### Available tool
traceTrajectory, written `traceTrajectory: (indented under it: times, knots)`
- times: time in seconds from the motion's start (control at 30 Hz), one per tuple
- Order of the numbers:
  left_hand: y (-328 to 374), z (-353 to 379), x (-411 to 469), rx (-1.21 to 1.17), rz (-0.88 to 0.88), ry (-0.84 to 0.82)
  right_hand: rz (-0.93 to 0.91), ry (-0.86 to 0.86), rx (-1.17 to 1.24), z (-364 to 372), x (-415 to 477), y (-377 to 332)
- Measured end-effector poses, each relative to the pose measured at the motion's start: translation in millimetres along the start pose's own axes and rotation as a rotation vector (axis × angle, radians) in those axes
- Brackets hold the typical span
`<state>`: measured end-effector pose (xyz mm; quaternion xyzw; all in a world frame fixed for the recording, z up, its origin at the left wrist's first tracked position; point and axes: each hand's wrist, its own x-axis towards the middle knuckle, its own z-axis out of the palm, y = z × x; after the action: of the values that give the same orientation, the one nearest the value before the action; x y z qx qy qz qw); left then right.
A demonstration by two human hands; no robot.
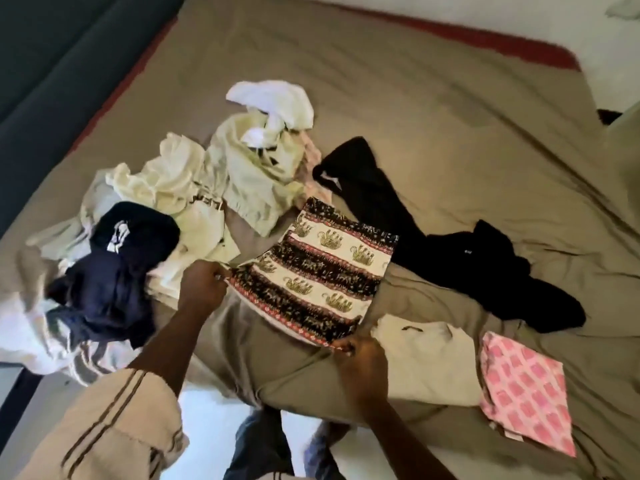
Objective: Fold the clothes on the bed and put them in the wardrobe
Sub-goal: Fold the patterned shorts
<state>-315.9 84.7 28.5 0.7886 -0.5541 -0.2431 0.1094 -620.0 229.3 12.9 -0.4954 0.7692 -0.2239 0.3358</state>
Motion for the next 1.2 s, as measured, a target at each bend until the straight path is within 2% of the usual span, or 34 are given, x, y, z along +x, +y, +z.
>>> traceTrajectory:
  times: [0.17, 0.23, 0.3, 0.47, 0.73, 0.83, 1.0, 1.2]
  knots:
    - [-103, 44, -18, 0.103, -0.042, -0.097, -0.048, -0.154, -0.338, 77, -30, 46]
    - [-121, 42, -24, 0.101, 0.016, -0.113, -0.108, -0.149, -0.425, 85, -41, 45]
    - [-118, 33, -27, 0.122, 0.135, -0.117, -0.15, -0.14, -0.4, 82, -46, 36]
    - [-67, 14, 3, 0.052, 0.316, -0.077, -0.047, -0.015, -0.053, 65, -22, 22]
    - [57, 32, 119, -0.013, 0.348, -0.235, 0.361, 0.274, 0.325, 24, 104, 21]
    - [92, 66, 167, 0.003, 0.338, -0.297, 0.457, 0.35, 0.344, 23, 162, 37]
    - [131, 124, 217, 0.115, 0.292, -0.334, 0.534, 0.363, 0.325, 26, 235, 58]
    - [129, 157, 234, -0.064, 0.208, -0.285, 0.549, 0.435, 0.337, 25, 266, 67]
